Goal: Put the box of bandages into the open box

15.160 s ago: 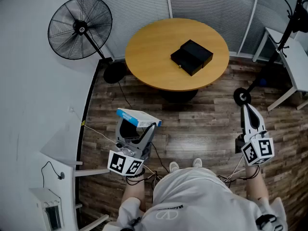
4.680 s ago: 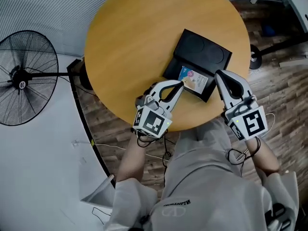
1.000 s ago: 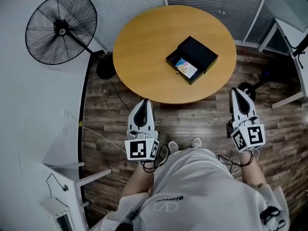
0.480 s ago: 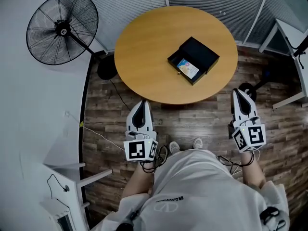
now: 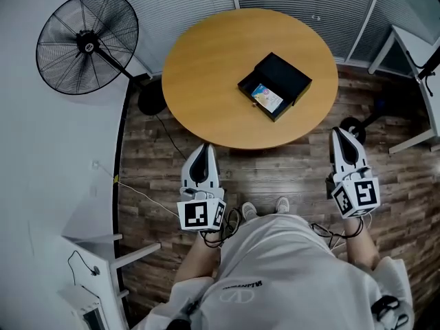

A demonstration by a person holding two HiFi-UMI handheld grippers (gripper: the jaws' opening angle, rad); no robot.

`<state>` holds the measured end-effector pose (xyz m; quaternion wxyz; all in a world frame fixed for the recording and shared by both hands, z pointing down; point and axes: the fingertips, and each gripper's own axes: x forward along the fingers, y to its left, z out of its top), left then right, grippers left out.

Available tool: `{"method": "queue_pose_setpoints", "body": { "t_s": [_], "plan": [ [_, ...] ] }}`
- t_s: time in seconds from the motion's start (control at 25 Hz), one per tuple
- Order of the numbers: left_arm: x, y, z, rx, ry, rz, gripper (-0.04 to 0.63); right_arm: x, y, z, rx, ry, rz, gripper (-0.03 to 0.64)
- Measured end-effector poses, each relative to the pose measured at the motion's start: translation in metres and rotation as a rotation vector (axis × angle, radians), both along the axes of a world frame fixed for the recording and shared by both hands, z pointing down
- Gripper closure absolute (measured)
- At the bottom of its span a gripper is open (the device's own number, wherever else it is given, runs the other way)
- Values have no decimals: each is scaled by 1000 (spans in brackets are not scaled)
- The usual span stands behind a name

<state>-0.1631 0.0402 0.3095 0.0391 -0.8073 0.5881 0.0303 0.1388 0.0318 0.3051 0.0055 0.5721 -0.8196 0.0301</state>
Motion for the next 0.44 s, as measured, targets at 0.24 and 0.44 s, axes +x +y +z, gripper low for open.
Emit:
{"method": "queue_pose_setpoints", "body": {
  "t_s": [0.24, 0.44],
  "plan": [
    [3, 0, -3, 2, -6, 5, 589, 0, -1, -2, 0, 1, -2, 600],
    [5, -1, -1, 0, -5, 9, 589, 2, -4, 0, -1, 4, -4, 600]
  ]
}}
